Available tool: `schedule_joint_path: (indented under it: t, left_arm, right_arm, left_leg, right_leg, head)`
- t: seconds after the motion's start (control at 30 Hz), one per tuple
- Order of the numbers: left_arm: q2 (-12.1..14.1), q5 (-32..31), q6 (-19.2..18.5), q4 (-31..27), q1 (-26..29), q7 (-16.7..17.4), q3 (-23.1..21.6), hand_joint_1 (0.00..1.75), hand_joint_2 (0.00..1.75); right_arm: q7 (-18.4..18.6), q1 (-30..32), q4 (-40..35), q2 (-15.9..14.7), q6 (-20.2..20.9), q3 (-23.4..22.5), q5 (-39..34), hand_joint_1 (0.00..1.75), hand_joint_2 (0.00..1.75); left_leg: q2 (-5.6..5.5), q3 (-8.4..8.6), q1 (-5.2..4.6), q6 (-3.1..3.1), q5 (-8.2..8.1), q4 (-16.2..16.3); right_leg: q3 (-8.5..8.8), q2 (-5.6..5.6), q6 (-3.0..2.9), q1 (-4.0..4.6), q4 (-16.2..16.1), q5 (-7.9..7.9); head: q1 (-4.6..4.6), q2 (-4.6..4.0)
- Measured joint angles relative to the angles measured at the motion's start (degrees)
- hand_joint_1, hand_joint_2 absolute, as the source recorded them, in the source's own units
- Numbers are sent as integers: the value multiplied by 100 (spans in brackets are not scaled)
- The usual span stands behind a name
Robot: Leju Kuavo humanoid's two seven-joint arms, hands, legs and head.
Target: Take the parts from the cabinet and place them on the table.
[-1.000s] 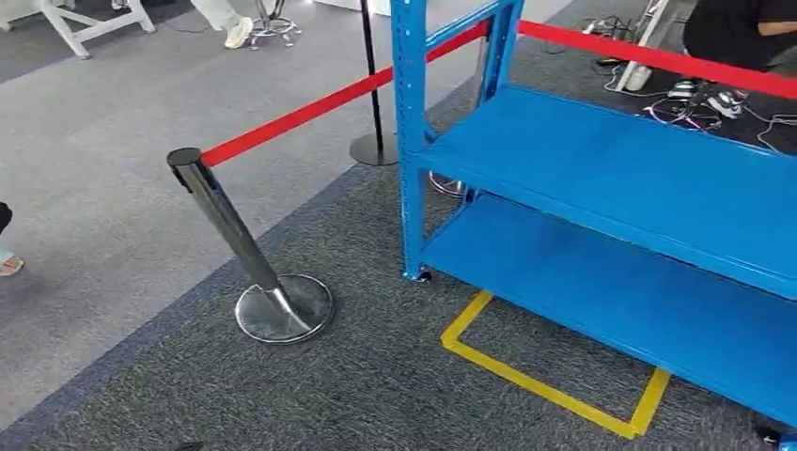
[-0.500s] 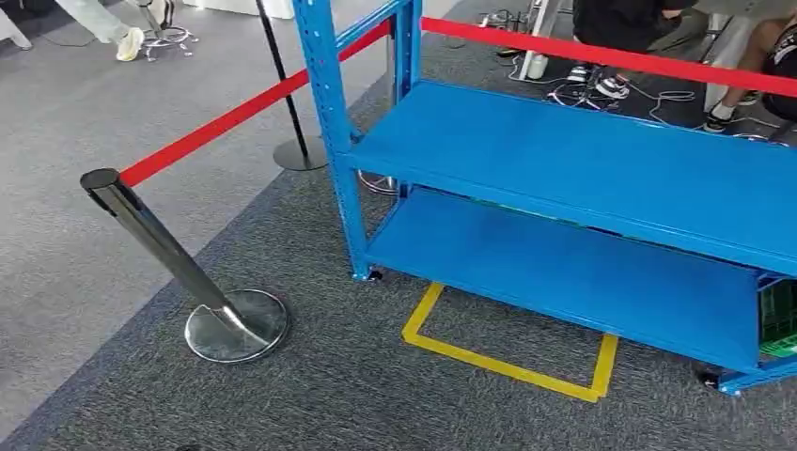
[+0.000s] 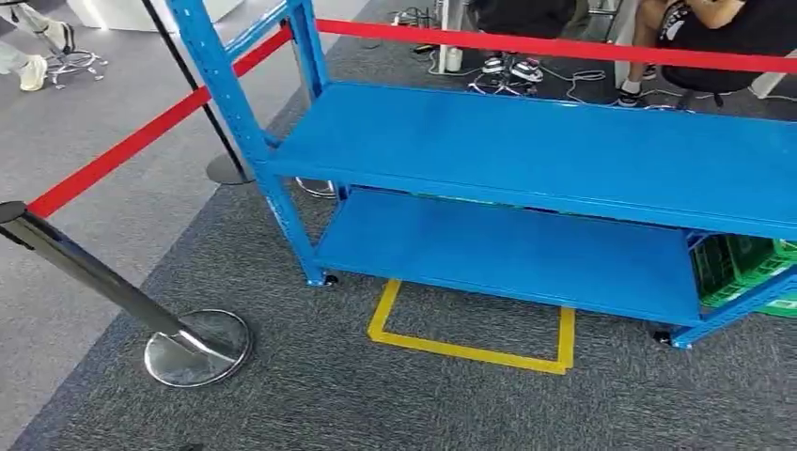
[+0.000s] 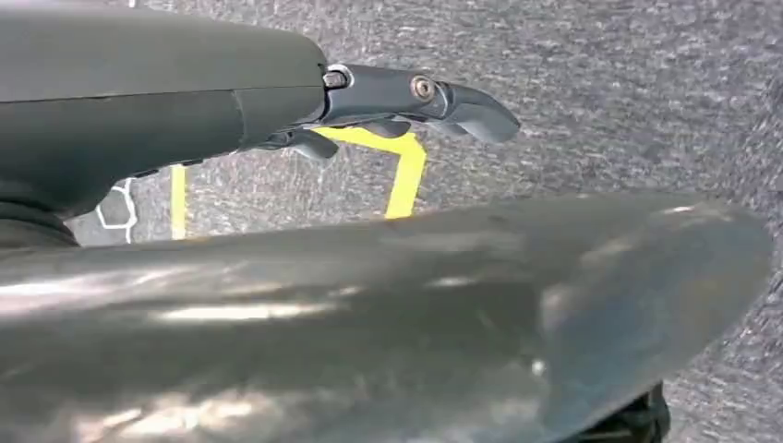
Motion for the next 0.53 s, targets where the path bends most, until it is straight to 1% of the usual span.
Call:
schedule_joint_path:
  t: [0.03, 0.07, 0.1, 0.13, 0.17, 0.2, 0.23, 0.27, 0.3, 0.33, 0.37, 0.4, 0.43, 0.47, 0.5, 0.53]
  left_arm:
    - [4, 5, 0, 0, -9, 15, 2, 0, 0]
    - [2, 2, 2, 0, -9, 33, 7, 0, 0]
    - [2, -15, 4, 0, -1, 63, 9, 0, 175]
    - [2, -43, 17, 0, 8, 100, 9, 0, 175]
    - [2, -54, 59, 0, 12, 159, 7, 0, 175]
    - [4, -82, 111, 0, 22, 181, 7, 0, 175]
    - [4, -98, 151, 0, 24, 197, 7, 0, 175]
    - [7, -100, 181, 0, 18, 223, 7, 0, 175]
    - [9, -100, 192, 0, 9, 247, 7, 0, 175]
    - [9, -98, 197, 0, 4, 284, 7, 0, 175]
    - [2, -96, 197, 0, -9, 295, 7, 0, 175]
    - [-2, -96, 197, 0, -25, 319, 7, 0, 175]
    - [-20, -94, 197, 0, -25, 334, 7, 0, 175]
    - [-31, -85, 197, 0, -20, 350, 7, 0, 175]
    - [-33, -78, 197, 0, -13, 352, 9, 0, 175]
    - [-24, -74, 199, 0, -15, 354, 9, 0, 175]
  right_arm:
    - [62, 1, 0, 0, 0, 0, 42, 0, 0]
    - [193, -14, 0, -2, 44, 0, 79, 0, 0]
    - [349, -19, 0, -2, 140, 0, 94, 0, 0]
    - [511, -22, 2, 0, 236, 0, 79, 0, 0]
    - [603, -21, 4, 13, 318, -4, -17, 0, 0]
    - [645, -25, 4, 32, 379, -43, -146, 0, 0]
    - [656, -36, 4, 57, 429, -103, -267, 0, 0]
    - [656, -53, 4, 87, 459, -172, -377, 0, 0]
    - [647, -70, 4, 109, 474, -214, -437, 0, 0]
    - [634, -84, 4, 129, 483, -264, -483, 0, 0]
    - [632, -94, 4, 138, 485, -295, -492, 0, 0]
    - [625, -108, 7, 142, 472, -324, -487, 0, 0]
    - [625, -107, 4, 144, 457, -337, -481, 0, 0]
    - [625, -100, 4, 144, 459, -354, -476, 0, 0]
    - [625, -94, 4, 144, 483, -378, -465, 0, 0]
    - [625, -95, 6, 144, 505, -389, -452, 0, 0]
  left_leg:
    - [-298, -30, 17, -44, -108, 94]
    - [-534, -171, 28, -59, -340, 418]
    - [-634, -392, 38, -66, -584, 879]
    - [-668, -634, 39, -71, -790, 1365]
    - [-686, -846, 37, -70, -905, 1771]
    - [-695, -912, 37, -61, -856, 1858]
    - [-697, -862, 38, -48, -669, 1702]
    - [-699, -704, 41, -34, -392, 1321]
    - [-706, -481, 43, -21, -116, 833]
    - [-743, -261, 50, -12, 89, 369]
    - [-798, -156, 50, -2, 86, 97]
    - [-800, -161, 54, 36, 74, 59]
    - [-799, -167, 62, 10, 96, 25]
    - [-801, -166, 58, 16, 96, 25]
    - [-801, -164, 50, 31, 94, 25]
    - [-802, -165, 42, 56, 97, 25]
  right_leg:
    - [-12, 15, -37, -17, -1, 23]
    - [-29, 58, -66, -23, -1, 39]
    - [-51, 110, -84, -22, -1, 46]
    - [-68, 161, -90, -16, 0, 50]
    - [-77, 217, -92, -10, 0, 52]
    - [-75, 259, -91, -9, 1, 53]
    - [-69, 298, -89, -10, 1, 54]
    - [-60, 328, -83, -13, 1, 55]
    - [-49, 355, -69, -19, 1, 59]
    - [-44, 378, -42, -21, 1, 59]
    - [-61, 397, 7, 25, 32, 47]
    - [-87, 413, 43, 26, 26, 59]
    - [-102, 408, -24, 40, 31, 28]
    - [-118, 402, -138, 39, 18, 28]
    - [-116, 401, -130, 37, -6, 42]
    - [-106, 400, -93, 31, -31, 66]
  head:
    - [-26, 0]
    - [-61, 0]
    - [-79, 0]
    - [-79, 0]
    - [-81, 0]
    - [-81, 0]
    - [-81, 0]
    - [-81, 0]
    - [-81, 0]
    - [-85, 0]
    - [-94, 0]
    - [-92, 0]
    - [-87, 0]
    - [-81, 0]
    - [-79, 0]
    - [-79, 0]
